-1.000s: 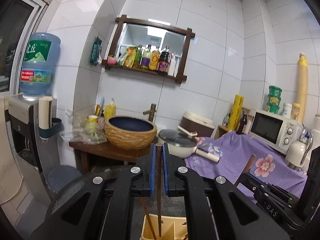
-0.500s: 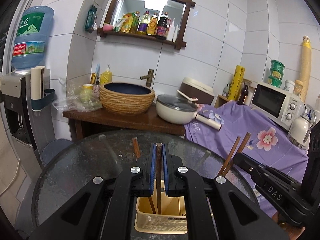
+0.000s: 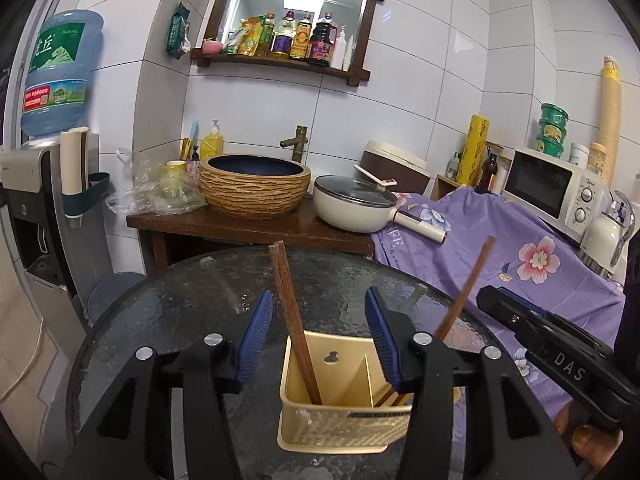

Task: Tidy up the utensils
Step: 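Lower both held chopsticks into the holder and open both tools, then move both open tools down to the chopsticks and spoons on the table, then close the right tool on a brown chopstick while the left tool grasps a black chopstick, then lift both held chopsticks off the table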

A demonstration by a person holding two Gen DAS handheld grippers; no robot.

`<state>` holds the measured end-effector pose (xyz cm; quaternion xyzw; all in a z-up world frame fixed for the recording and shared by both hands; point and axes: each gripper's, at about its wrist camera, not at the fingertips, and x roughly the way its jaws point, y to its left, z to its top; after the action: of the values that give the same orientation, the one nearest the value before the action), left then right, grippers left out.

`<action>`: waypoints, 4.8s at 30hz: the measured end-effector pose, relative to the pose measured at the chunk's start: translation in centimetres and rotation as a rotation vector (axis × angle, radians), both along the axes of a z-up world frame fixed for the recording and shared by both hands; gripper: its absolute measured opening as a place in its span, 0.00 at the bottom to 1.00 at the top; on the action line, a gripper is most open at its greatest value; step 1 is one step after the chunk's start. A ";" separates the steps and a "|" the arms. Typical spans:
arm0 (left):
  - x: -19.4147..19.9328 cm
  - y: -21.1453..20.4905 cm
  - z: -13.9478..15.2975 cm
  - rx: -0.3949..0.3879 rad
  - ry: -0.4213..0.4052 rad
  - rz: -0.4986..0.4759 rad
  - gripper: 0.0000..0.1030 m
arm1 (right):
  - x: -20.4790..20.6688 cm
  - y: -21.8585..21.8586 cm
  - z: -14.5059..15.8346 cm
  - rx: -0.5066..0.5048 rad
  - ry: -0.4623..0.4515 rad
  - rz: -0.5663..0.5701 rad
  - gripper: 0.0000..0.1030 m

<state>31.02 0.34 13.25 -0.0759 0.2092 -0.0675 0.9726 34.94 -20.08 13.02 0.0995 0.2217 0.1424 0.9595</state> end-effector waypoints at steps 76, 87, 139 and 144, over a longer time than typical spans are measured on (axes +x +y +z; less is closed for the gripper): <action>-9.6 -2.2 -18.3 0.232 0.445 -0.129 0.53 | -5.6 1.0 -18.0 -0.164 0.522 0.090 0.31; -9.2 -2.7 -18.4 0.256 0.441 -0.132 0.50 | -5.6 1.5 -17.9 -0.204 0.526 0.083 0.29; -4.4 -1.7 -17.8 0.273 0.466 -0.097 0.09 | -0.2 1.0 -17.7 -0.223 0.549 -0.014 0.27; -4.3 -1.8 -17.9 0.274 0.464 -0.096 0.09 | 0.7 -0.2 -17.9 -0.171 0.582 -0.022 0.27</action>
<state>26.72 -1.44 -4.65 0.0531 0.4369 -0.0652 0.8956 35.61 -20.33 -4.92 0.0573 0.4974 0.0783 0.8621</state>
